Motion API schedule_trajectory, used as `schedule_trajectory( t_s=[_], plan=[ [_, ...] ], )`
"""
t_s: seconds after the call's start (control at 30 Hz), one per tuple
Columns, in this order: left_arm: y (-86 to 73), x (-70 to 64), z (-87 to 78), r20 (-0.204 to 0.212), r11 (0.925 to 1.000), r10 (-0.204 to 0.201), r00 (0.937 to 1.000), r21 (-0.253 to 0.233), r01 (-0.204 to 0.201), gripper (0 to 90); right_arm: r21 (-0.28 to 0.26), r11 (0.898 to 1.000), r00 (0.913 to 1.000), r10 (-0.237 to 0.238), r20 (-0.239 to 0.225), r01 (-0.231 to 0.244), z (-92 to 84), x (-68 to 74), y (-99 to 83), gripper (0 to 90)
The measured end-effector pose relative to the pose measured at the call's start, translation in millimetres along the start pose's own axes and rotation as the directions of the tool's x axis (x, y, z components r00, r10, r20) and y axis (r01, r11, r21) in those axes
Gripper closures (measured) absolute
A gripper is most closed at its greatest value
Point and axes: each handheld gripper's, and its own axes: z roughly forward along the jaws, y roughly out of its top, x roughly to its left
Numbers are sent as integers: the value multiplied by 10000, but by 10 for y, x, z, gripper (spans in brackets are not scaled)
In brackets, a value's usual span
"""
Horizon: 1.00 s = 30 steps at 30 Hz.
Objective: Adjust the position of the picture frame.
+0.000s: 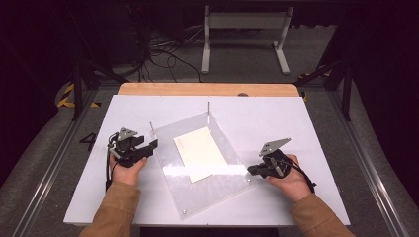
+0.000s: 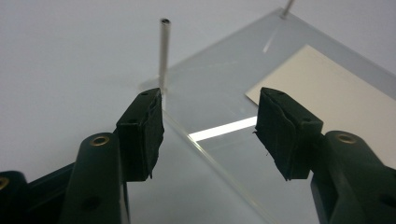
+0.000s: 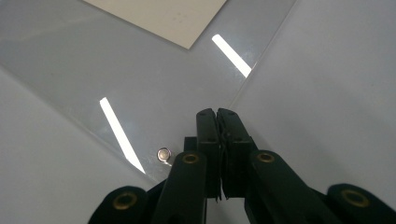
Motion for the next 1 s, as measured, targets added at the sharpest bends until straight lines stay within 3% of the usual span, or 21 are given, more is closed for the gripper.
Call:
schedule_trajectory(
  t_s=[0.03, 0.17, 0.2, 0.37, 0.5, 0.6, 0.7, 0.73, 0.8, 0.83, 0.97, 1.0],
  plan=[
    [26, 29, 95, -429, 9999, 105, 9990, 95, -101, 418, -265, 9996, 10000, -63, 49, 64, -43, 1, -9, 859],
    [76, 51, 207, -805, 9993, 358, 9961, -109, -368, 502, -465, 9989, 9999, -53, 146, 59, -69, -13, -37, 842],
    [157, 41, 248, -1014, 9969, 711, 9923, -276, -742, 508, -486, 9988, 9999, -56, 101, 60, -71, -16, -50, 838],
    [317, 1, 352, -1235, 9914, 1286, 9840, -82, -1306, 505, -533, 9986, 10000, -39, 76, 43, -79, -11, -79, 829],
    [394, 27, 484, -1477, 9920, 1262, 9810, 282, -1233, 518, -687, 9976, 9999, -93, 54, 96, -109, 7, -86, 821],
    [380, 20, 516, -1327, 9916, 1286, 9828, 300, -1257, 678, -753, 9971, 9999, -105, 39, 108, -126, 15, -95, 819],
    [388, 44, 511, -1291, 9946, 1037, 9862, 151, -1026, 834, -766, 9970, 10000, -82, 29, 84, -135, 25, -103, 819],
    [386, 64, 512, -1129, 9961, 887, 9896, 97, -882, 848, -788, 9969, 10000, -83, 15, 84, -147, 38, -105, 819],
    [391, 79, 507, -985, 9954, 962, 9905, 66, -961, 850, -868, 9961, 9999, -158, 19, 159, -174, 56, -108, 819],
    [411, 54, 502, -988, 9918, 1251, 9872, -146, -1271, 850, -913, 9957, 9999, -164, 24, 166, -192, 67, -111, 819],
    [515, -37, 574, -683, 9851, 1703, 9830, -109, -1714, 850, -1123, 9936, 9999, -130, 69, 137, -272, 85, -139, 819],
    [539, -78, 601, -592, 9825, 1813, 9817, -318, -1833, 850, -1169, 9931, 9999, -96, 122, 110, -300, 93, -152, 818]
  ],
)
